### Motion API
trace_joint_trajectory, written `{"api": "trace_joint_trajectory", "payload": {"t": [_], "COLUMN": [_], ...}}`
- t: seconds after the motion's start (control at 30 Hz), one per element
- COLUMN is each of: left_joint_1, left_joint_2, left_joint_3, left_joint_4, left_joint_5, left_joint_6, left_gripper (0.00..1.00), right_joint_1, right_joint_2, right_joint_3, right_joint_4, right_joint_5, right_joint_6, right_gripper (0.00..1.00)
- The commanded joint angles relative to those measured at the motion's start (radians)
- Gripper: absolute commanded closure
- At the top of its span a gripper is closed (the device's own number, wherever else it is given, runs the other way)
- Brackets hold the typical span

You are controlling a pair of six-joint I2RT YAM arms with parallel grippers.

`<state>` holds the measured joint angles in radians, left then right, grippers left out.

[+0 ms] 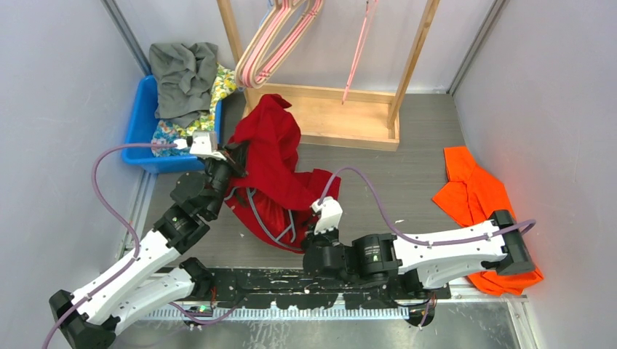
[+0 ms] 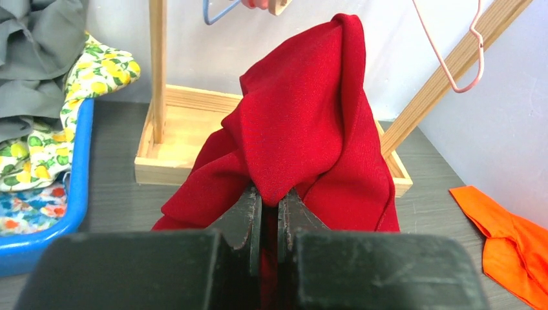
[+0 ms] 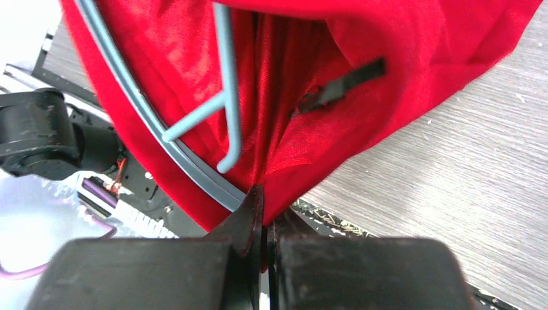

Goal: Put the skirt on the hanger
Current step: Hang the skirt on the hanger.

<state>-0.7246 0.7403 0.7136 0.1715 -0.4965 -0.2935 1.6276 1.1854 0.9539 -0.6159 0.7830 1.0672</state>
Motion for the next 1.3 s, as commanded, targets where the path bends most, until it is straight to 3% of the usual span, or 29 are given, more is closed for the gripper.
{"api": "trace_joint_trajectory", "payload": {"t": [0.0,0.23,0.43,0.53,0.83,1.03,1.27], "left_joint_1": [-0.013,-0.036,-0.066,-0.068,-0.068,-0.068,-0.076], "left_joint_2": [0.021,0.037,0.033,0.042,0.028,0.04,0.061], "left_joint_3": [0.059,0.126,0.151,0.172,0.175,0.164,0.166], "left_joint_4": [0.191,0.199,0.192,0.173,0.189,0.259,0.331], "left_joint_5": [0.074,0.16,0.133,0.1,0.042,0.004,-0.007], "left_joint_6": [0.065,0.086,0.106,0.096,0.006,-0.01,0.021], "left_gripper": [1.0,1.0,1.0,1.0,1.0,1.0,1.0], "right_joint_1": [-0.034,-0.22,-0.315,-0.314,-0.209,-0.101,-0.063], "right_joint_2": [-0.017,-0.03,-0.03,-0.033,-0.133,-0.049,0.003], "right_joint_3": [0.154,0.261,0.369,0.398,0.178,0.22,0.287], "right_joint_4": [-0.039,-0.113,-0.18,-0.235,-0.248,-0.296,-0.286], "right_joint_5": [-0.042,-0.18,-0.247,-0.279,-0.32,-0.309,-0.361], "right_joint_6": [-0.087,-0.192,-0.264,-0.268,-0.14,-0.11,-0.122], "right_gripper": [0.99,0.99,0.99,0.99,0.99,0.99,0.99]}}
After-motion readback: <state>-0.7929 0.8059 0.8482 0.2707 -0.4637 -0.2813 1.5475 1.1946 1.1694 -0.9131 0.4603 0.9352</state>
